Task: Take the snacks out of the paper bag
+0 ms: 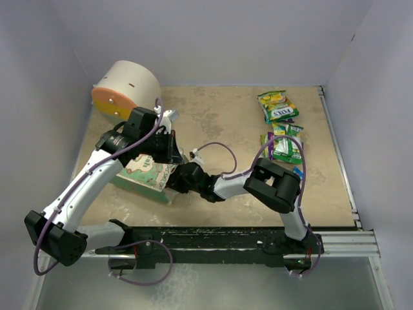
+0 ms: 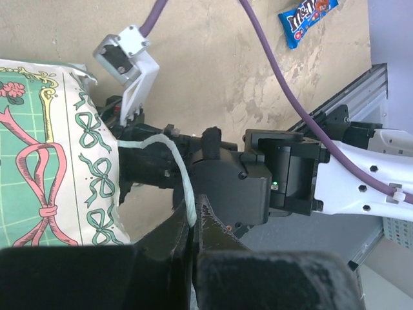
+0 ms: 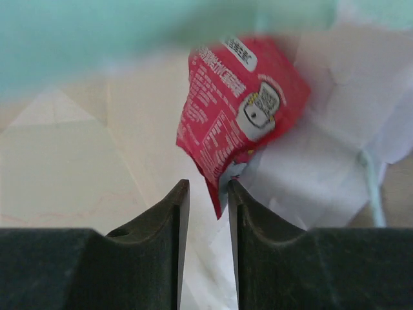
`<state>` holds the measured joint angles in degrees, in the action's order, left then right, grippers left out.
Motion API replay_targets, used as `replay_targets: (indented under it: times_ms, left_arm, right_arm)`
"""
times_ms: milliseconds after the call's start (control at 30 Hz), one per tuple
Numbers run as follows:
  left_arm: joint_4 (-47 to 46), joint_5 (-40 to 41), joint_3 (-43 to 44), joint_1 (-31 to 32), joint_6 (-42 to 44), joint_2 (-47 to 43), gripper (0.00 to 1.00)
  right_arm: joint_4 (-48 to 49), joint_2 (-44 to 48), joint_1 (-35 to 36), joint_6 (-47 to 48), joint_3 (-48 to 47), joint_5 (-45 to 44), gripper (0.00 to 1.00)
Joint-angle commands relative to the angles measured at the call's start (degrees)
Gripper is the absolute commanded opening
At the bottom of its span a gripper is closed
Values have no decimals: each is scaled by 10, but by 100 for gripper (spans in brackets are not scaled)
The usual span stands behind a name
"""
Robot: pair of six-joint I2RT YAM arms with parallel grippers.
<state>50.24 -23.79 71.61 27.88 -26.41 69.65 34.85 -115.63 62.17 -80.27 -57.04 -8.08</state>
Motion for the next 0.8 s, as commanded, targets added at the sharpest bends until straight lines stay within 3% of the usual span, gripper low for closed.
replay_targets:
  times_ms: [0,167,333,433,567,767]
  left_arm:
    - [-21,-13,5,-1,14,-11,0]
    - [-17,-10,6,-1,15,-15,0]
    - [-17,-11,2,-1,12,-18,0]
    - [-17,-10,-1,-1,9,-21,0]
    - [-16,-10,-4,-1,7,-26,0]
    - [-16,-12,-9,-1,-1,-30,0]
  right_arm:
    - [-57,-11,15,8,-47,-44,32]
    - [-121,-13,20,10,-61,-76,34]
    - [-237,-32,22,-57,-80,-95,34]
    - [-210,-37,21,-71,-70,-80,35]
    - [-172,-24,20,-61,-67,-92,45]
    - [-272,-25,18,-117,-105,-112,45]
